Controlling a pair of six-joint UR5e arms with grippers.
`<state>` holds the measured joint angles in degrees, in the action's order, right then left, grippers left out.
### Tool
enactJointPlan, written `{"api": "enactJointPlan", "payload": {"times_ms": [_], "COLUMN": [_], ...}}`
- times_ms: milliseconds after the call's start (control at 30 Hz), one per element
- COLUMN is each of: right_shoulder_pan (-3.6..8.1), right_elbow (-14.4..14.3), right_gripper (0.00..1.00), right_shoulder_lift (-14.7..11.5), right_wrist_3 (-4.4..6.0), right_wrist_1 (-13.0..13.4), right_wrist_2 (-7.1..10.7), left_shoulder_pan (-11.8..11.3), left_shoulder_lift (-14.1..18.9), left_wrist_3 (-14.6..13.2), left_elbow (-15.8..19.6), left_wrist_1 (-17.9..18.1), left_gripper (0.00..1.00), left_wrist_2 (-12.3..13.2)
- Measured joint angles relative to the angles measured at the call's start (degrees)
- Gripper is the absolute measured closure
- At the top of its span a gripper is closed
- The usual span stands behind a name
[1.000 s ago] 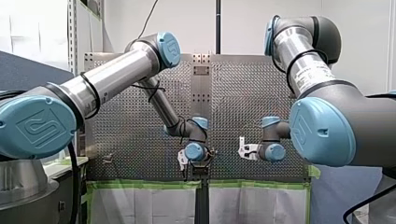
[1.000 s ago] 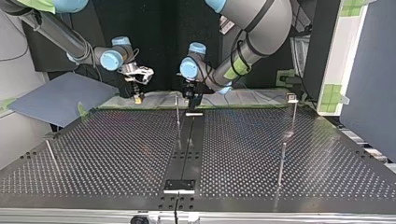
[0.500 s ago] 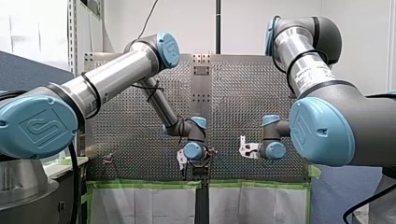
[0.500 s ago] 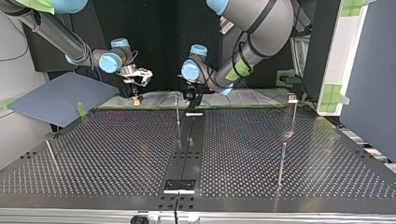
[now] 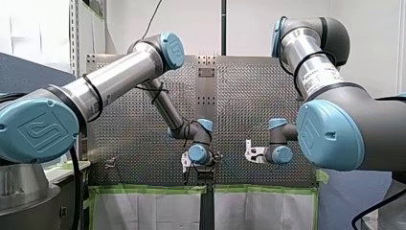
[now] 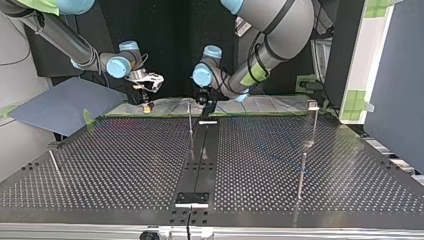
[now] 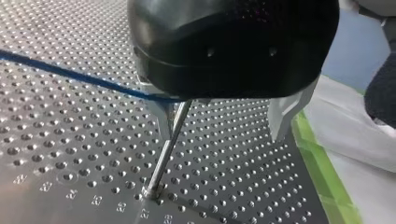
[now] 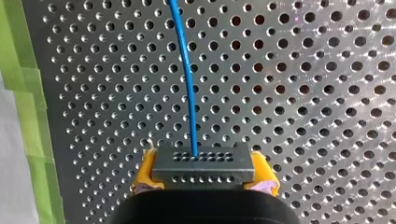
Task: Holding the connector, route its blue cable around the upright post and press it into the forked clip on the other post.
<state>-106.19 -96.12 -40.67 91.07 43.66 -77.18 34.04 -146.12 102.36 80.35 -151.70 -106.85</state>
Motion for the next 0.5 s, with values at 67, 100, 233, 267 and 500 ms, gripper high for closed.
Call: {"api": "enactJointPlan", "payload": {"times_ms": [67,100,233,267,500], "right_shoulder_pan": [-0.02,-0.03,-0.06,-0.06,-0.05], "right_elbow": [0.0,0.0,0.0,0.0,0.0], "right_gripper": [1.00,1.00,1.00,1.00,1.00], "right_shoulder_lift": [0.0,0.0,0.0,0.1,0.1], "right_wrist_3": [0.00,0.00,0.00,0.00,0.00], "right_wrist_1": [-0.1,-0.1,-0.2,-0.2,-0.3], "right_wrist_2": [0.00,0.01,0.02,0.02,0.05], "left_shoulder_pan": [0.2,0.4,1.3,1.4,2.6], "left_shoulder_lift": [0.3,0.6,2.0,2.1,2.5], "left_wrist_3": [-1.0,-1.4,-3.2,-3.4,-4.0], "left_elbow": [0.1,0.1,0.9,1.0,2.6], "left_wrist_1": [-0.2,-0.2,-0.2,-0.3,-0.3], "left_gripper": [0.00,0.00,0.00,0.00,0.00], "left_wrist_2": [0.2,0.4,1.8,2.0,2.5]}}
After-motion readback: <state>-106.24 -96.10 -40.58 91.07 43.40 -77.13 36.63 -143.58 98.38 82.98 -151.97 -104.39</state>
